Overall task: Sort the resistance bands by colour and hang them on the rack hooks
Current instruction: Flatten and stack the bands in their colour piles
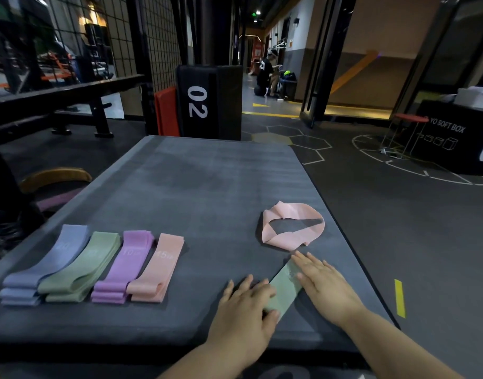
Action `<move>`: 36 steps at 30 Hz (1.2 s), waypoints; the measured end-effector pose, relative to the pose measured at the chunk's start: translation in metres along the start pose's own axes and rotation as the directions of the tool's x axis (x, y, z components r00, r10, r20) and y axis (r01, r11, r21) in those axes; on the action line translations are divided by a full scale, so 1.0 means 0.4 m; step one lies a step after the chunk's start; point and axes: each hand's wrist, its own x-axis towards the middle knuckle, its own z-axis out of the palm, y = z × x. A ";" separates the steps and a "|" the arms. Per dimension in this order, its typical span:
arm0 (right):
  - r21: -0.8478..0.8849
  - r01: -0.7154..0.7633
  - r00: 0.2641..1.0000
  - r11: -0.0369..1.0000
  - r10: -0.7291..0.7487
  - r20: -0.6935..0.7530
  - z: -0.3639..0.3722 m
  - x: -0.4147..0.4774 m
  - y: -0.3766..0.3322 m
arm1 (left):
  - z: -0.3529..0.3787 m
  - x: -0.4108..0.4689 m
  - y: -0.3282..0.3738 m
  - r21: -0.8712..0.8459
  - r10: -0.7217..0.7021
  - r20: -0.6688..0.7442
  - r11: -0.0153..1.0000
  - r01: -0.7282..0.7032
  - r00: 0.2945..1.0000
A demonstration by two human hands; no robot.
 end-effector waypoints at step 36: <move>0.637 -0.315 0.873 0.703 0.478 -0.096 -0.043 0.014 -0.041 | -0.080 0.014 0.017 -0.099 -0.283 0.023 0.954 0.284 0.959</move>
